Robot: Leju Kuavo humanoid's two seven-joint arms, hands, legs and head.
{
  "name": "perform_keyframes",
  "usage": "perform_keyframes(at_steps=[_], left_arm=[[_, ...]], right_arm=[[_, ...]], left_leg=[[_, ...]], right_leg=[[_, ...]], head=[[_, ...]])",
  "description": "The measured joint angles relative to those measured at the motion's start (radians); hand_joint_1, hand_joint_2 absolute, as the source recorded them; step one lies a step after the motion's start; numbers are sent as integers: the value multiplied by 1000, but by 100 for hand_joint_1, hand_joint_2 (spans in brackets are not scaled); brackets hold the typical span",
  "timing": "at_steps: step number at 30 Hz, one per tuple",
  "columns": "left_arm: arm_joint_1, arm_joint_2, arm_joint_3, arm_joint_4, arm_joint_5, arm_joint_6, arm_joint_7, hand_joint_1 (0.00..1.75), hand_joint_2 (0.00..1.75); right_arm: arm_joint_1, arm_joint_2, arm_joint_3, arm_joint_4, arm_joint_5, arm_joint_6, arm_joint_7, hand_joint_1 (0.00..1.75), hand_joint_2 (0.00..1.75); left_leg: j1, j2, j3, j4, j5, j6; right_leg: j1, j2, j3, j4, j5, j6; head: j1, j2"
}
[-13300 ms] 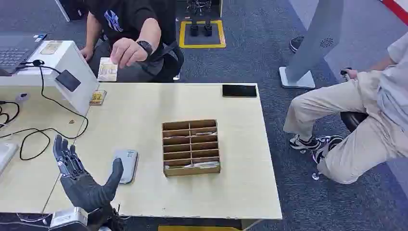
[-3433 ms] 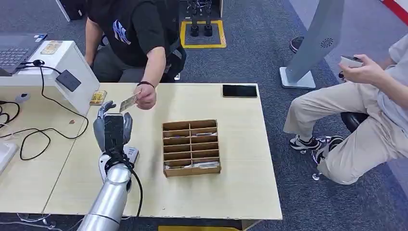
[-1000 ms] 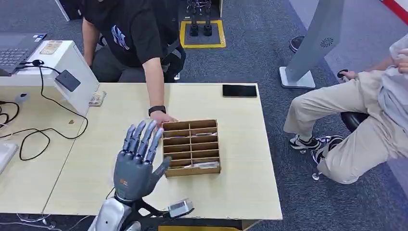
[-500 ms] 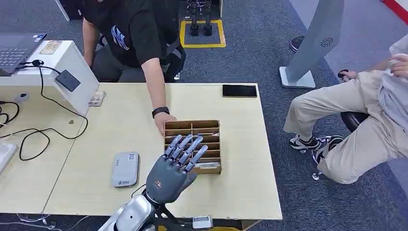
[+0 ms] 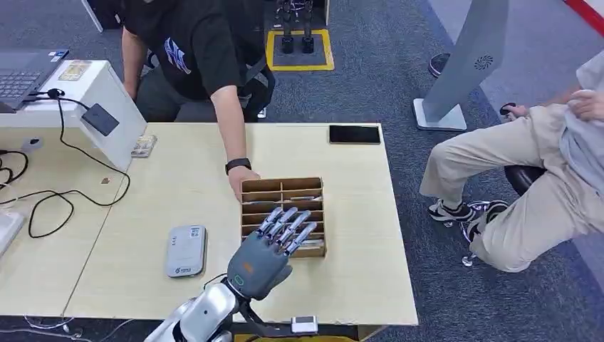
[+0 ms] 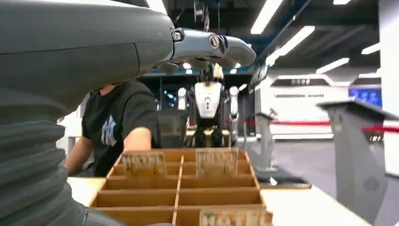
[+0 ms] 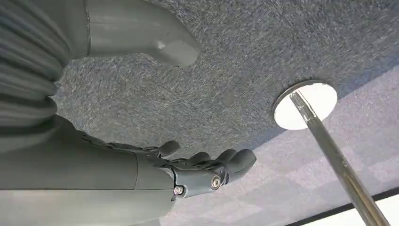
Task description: Pass the card to the sensor for recognition and then transmit it.
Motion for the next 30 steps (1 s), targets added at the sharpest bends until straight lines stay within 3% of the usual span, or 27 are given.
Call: perform_keyframes(at_steps=[5, 14, 20, 24, 30], left_arm=[[-8, 2, -5, 9, 1, -11, 0, 0, 175], [-39, 14, -34, 38, 58, -185, -19, 0, 175], [-65, 19, -56, 85, 93, -206, -42, 0, 175], [-78, 19, -69, 111, 74, -246, -5, 0, 175], [-83, 4, -69, 163, 27, -245, 57, 0, 175]], right_arm=[[0, 0, 0, 0, 0, 0, 0, 0, 175], [12, 0, -1, -4, 26, 0, 3, 0, 175], [26, 0, -1, -15, 73, 0, 15, 0, 175], [34, 0, -1, -22, 103, 0, 32, 0, 175], [43, 0, -1, -24, 106, 0, 2, 0, 175]], left_leg=[[0, 0, 0, 0, 0, 0], [0, 0, 0, 0, 0, 0], [0, 0, 0, 0, 0, 0], [0, 0, 0, 0, 0, 0], [0, 0, 0, 0, 0, 0]], right_leg=[[0, 0, 0, 0, 0, 0], [0, 0, 0, 0, 0, 0], [0, 0, 0, 0, 0, 0], [0, 0, 0, 0, 0, 0], [0, 0, 0, 0, 0, 0]], head=[[0, 0], [0, 0], [0, 0], [0, 0], [0, 0]])
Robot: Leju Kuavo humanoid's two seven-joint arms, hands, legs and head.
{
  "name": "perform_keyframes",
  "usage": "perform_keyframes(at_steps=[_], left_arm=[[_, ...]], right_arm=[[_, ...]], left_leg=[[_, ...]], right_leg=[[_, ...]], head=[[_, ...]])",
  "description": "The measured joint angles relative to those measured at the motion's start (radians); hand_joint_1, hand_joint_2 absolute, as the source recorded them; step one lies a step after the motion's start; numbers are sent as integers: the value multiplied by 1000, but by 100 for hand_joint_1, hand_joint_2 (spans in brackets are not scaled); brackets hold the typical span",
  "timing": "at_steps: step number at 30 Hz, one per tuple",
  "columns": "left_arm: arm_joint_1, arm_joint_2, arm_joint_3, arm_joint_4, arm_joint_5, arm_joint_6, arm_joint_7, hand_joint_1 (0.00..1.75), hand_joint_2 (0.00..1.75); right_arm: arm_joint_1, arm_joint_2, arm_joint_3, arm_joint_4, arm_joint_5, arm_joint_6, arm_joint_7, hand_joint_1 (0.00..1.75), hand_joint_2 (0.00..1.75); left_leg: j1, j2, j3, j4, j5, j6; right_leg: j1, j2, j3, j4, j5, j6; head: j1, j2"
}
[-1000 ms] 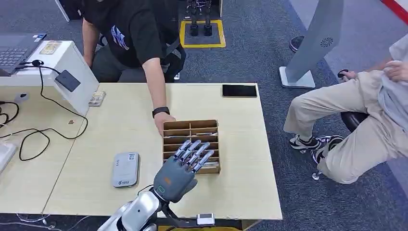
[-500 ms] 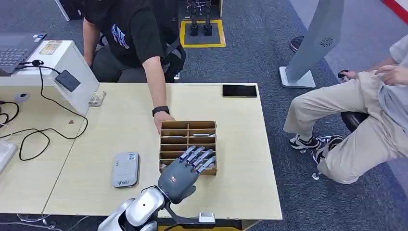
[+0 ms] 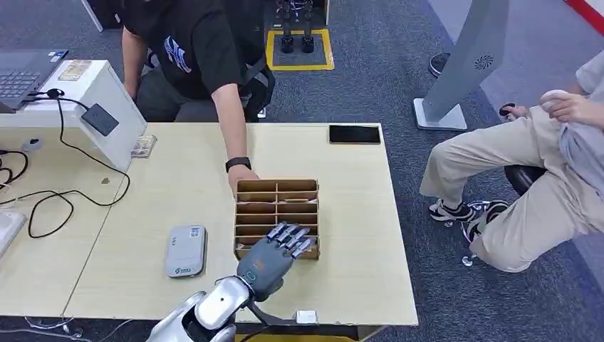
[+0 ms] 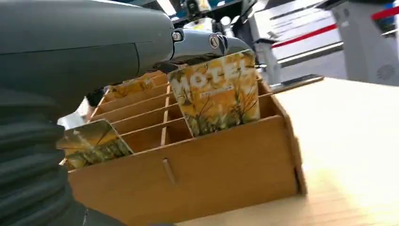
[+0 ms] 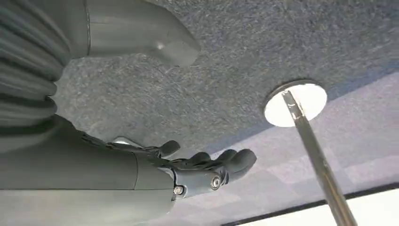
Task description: Pass the card to the sensor for recognition and then transmit it.
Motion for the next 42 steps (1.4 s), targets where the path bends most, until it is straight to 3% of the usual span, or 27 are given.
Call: perform_keyframes(at_steps=[23, 26, 32, 37, 40, 42], left_arm=[[-3, -20, 0, 46, -3, 5, 6, 0, 175], [-2, -22, 0, 46, -16, 11, 32, 0, 175], [18, -81, 30, 40, -87, 114, 124, 0, 175], [59, -118, 89, 11, -104, 186, 142, 0, 175], [96, -137, 131, -6, -102, 345, 153, 0, 175], [100, -147, 157, -12, -101, 390, 153, 0, 175]], right_arm=[[1, 0, 0, 0, -1, 0, -1, 0, 175], [1, 0, 0, -1, 19, 0, 16, 0, 175], [1, 0, 0, -2, -10, 0, 13, 0, 175], [0, 0, 0, -1, -31, 0, 19, 0, 175], [-1, 0, 0, 3, -63, 0, 8, 0, 175], [-3, 0, 0, 6, -72, 0, 5, 0, 175]], left_leg=[[0, 0, 0, 0, 0, 0], [0, 0, 0, 0, 0, 0], [0, 0, 0, 0, 0, 0], [0, 0, -1, 0, 0, 0], [0, 0, -1, 0, 0, 0], [0, -1, -1, 0, 0, 0]], right_leg=[[0, 0, 0, 0, 0, 0], [0, 0, 0, 0, 0, 0], [0, 0, 1, 0, 0, 0], [0, 0, 1, 0, 0, 0], [0, 0, 0, 0, 0, 0], [0, -2, 1, 0, 0, 0]], head=[[0, 0], [0, 0], [0, 0], [0, 0], [0, 0], [0, 0]])
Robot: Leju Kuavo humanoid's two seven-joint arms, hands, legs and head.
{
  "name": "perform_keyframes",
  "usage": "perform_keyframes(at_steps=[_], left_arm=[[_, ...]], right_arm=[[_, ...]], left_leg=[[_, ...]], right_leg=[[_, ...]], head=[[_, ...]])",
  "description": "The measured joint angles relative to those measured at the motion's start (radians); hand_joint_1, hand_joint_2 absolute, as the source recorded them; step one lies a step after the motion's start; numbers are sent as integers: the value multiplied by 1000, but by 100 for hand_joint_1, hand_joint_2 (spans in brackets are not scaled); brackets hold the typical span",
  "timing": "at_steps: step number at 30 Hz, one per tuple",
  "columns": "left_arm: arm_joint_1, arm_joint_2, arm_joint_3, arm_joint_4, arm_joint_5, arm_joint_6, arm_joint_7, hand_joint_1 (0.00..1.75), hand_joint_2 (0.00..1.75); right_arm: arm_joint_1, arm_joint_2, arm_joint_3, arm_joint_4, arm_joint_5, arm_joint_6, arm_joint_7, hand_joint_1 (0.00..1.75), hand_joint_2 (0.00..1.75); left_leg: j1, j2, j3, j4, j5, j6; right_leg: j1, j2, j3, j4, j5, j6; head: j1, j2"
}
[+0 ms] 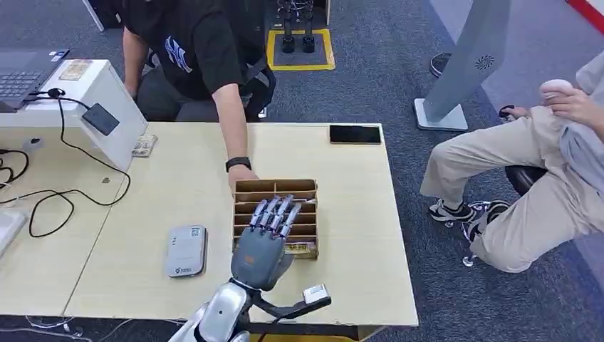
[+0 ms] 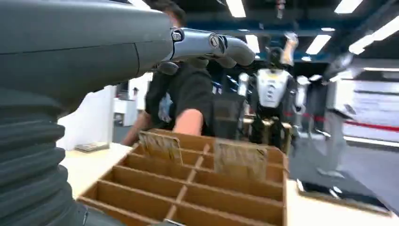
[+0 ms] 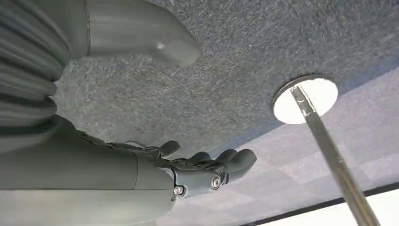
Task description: Pass the card to the sensor for recognition and then transmit it.
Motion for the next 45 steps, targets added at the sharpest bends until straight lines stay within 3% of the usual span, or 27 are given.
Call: perform_keyframes(at_steps=[9, 28, 45], left_arm=[[61, -38, 101, -47, 52, 100, -61, 0, 175], [74, -46, 118, -54, 6, 34, -74, 0, 175], [77, -45, 118, -53, 13, 35, -72, 0, 175]], right_arm=[[-5, 0, 0, 15, 1, 0, -2, 0, 175], [-10, 0, 0, 33, 22, 0, 7, 0, 175], [-11, 0, 0, 37, 16, 0, -5, 0, 175]], left_leg=[[0, 0, 0, 0, 0, 0], [0, 0, 0, 0, 0, 0], [0, 0, 0, 0, 0, 0]], right_leg=[[0, 0, 0, 0, 0, 0], [0, 0, 0, 0, 0, 0], [0, 0, 0, 0, 0, 0]], head=[[0, 0], [0, 0], [0, 0]])
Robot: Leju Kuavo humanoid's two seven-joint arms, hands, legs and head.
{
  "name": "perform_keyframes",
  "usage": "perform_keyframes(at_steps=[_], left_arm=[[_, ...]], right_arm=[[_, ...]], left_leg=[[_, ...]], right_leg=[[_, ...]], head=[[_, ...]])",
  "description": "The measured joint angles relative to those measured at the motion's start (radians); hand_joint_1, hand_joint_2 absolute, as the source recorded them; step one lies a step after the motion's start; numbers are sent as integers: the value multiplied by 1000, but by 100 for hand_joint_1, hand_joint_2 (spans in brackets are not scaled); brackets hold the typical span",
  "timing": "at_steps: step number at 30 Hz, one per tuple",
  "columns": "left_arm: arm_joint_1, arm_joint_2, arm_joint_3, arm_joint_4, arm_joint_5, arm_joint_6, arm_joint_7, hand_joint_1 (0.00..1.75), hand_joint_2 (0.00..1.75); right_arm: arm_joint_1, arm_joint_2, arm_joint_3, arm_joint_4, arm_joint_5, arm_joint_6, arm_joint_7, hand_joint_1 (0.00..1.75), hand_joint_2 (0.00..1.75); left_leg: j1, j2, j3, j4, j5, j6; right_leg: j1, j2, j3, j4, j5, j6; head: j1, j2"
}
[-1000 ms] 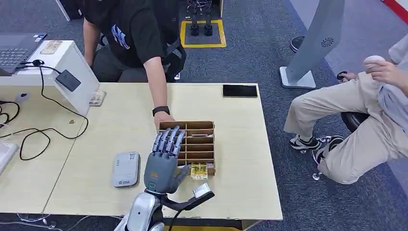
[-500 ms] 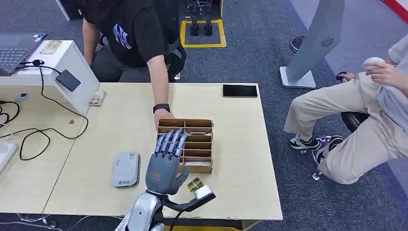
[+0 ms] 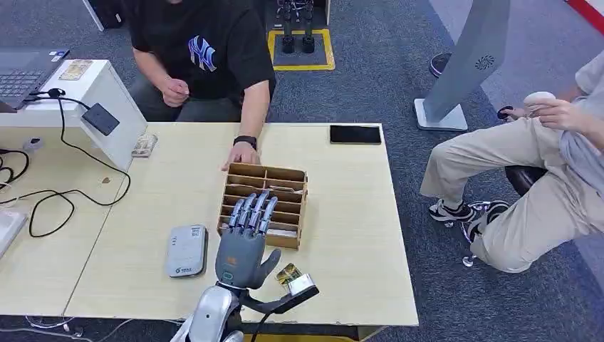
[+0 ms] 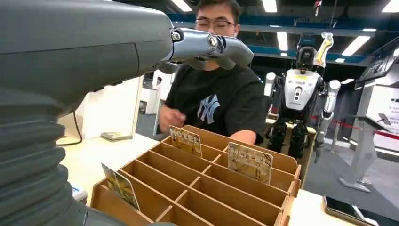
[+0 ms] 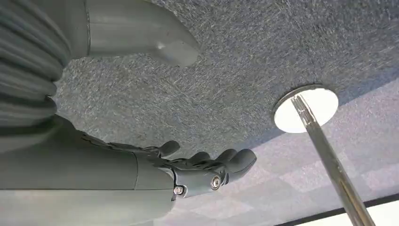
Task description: Pass the card to the sensor for recognition and then transmit it.
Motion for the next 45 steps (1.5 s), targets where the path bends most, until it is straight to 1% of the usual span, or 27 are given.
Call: perform_keyframes(at_steps=[7, 13, 23, 25, 28, 30, 35, 38, 39, 40, 42, 45], left_arm=[[2, 1, 0, 0, 13, 0, 3, 0, 175], [3, 0, 18, 0, 18, -5, 30, 0, 175], [4, 0, 27, 0, 18, -5, 33, 0, 175], [3, 0, 32, 1, 7, -9, 47, 0, 175], [2, -3, 54, 6, -16, -15, 79, 0, 175], [-1, -4, 75, 11, -23, -21, 90, 0, 175], [-7, -13, 118, 29, -19, -18, 83, 0, 175], [-8, -18, 125, 41, -16, -12, 81, 0, 175], [-9, -19, 128, 45, -18, -10, 83, 0, 175], [-10, -20, 133, 50, -29, -8, 98, 0, 175], [-23, -21, 147, 75, -39, -1, 130, 0, 175], [-46, -27, 185, 127, -23, 20, 135, 0, 175]], right_arm=[[-1, 0, 0, 5, 5, 0, -1, 0, 175], [-2, 0, 0, 6, 9, 0, 3, 0, 175], [-2, 0, 0, 6, 18, 0, 4, 0, 175], [-2, 0, 0, 6, 18, 0, 3, 0, 175], [-2, 0, 0, 6, 34, 0, 15, 0, 175], [-2, 0, 0, 6, 38, 0, 12, 0, 175], [-2, 0, 0, 8, 43, 0, 15, 0, 175], [-3, 0, 0, 9, 47, 0, 14, 0, 175], [-3, 0, 0, 10, 47, 0, 10, 0, 175], [-4, 0, 0, 11, 45, 0, 5, 0, 175], [-5, 0, 1, 16, 58, 0, 5, 0, 175], [-7, -1, 1, 24, 72, 0, 4, 0, 175]], left_leg=[[0, 0, 0, 0, 0, 0], [0, 0, 0, 0, 0, 0], [0, 0, 0, 0, 0, 0], [0, 0, 0, 0, 0, 0], [0, 0, 0, 0, 0, 0], [0, 0, 0, 0, 0, 0], [0, 0, 0, 0, 0, 0], [0, 0, 0, 0, 0, 0], [0, 0, 0, 0, 0, 0], [0, 0, 0, 0, 0, 0], [0, 0, 0, 0, 0, 0], [0, 0, 0, 0, 0, 0]], right_leg=[[0, 0, 0, 0, 0, 0], [0, 0, 0, 0, 0, 0], [0, 0, 0, 0, 0, 0], [0, 0, 0, 0, 0, 0], [0, 0, 0, 0, 0, 0], [0, 0, 0, 0, 0, 0], [0, 0, 0, 0, 0, 0], [0, 0, 0, 0, 0, 0], [0, 0, 0, 0, 0, 0], [0, 0, 0, 0, 0, 0], [0, 0, 0, 0, 0, 0], [0, 0, 0, 0, 0, 0]], head=[[0, 0], [0, 0], [0, 0], [0, 0], [0, 0], [0, 0], [0, 0], [0, 0], [0, 0], [0, 0], [0, 0], [0, 0]])
